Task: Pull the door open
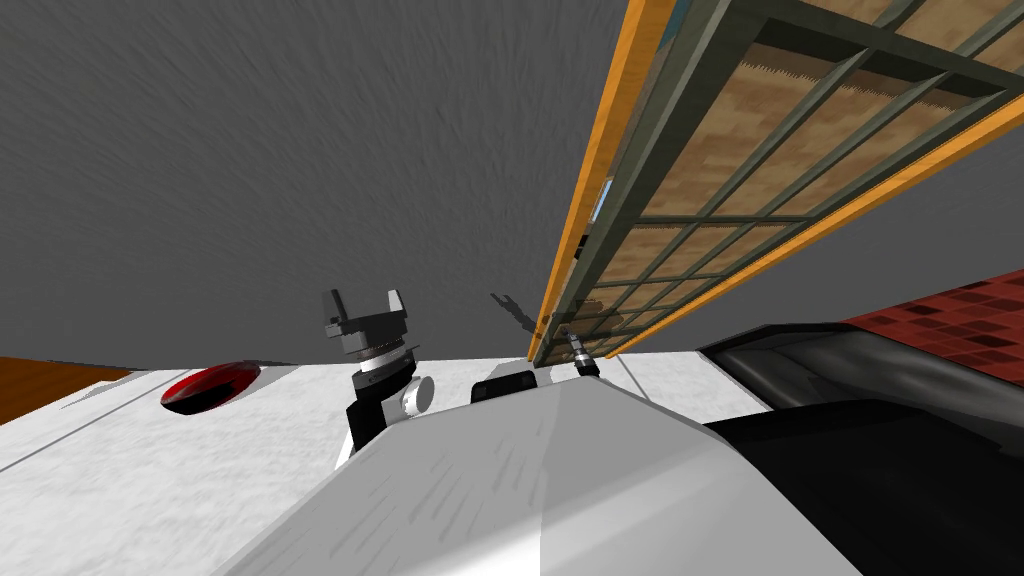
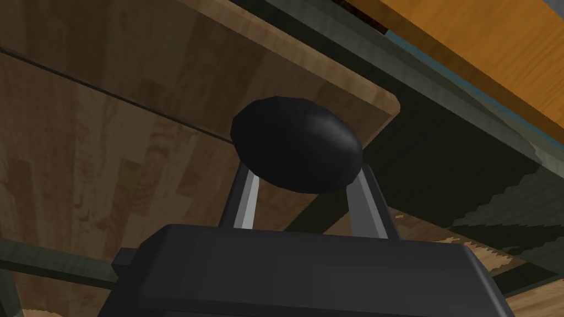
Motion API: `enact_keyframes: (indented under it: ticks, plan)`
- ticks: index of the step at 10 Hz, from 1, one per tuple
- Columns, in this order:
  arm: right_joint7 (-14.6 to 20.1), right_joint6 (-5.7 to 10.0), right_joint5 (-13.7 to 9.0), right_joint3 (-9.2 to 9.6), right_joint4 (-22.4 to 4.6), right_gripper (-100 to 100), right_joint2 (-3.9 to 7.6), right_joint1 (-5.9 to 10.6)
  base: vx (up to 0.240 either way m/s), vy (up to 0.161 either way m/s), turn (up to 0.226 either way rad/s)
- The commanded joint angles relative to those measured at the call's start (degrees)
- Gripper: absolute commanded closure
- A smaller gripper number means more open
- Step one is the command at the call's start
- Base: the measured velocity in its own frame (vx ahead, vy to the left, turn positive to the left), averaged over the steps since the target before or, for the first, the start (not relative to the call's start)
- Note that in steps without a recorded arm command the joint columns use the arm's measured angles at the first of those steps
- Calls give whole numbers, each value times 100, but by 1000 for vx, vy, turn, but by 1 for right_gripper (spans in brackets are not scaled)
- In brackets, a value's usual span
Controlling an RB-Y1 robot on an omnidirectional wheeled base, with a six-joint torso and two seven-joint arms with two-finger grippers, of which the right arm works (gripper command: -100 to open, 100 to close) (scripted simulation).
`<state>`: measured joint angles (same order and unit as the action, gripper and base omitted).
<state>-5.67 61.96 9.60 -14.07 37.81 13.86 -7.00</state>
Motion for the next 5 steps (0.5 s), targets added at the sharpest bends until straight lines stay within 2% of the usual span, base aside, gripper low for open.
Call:
enact_keyframes:
  ticks: [1,2,5]
  plan:
    - [165,-85,33,138,11,100,-143,21,-33,-12,14]
    - [396,-104,-26,179,-17,100,-145,64,-32,-17,35]
    - [808,-141,-144,262,-72,100,-148,149,-37,-17,31]
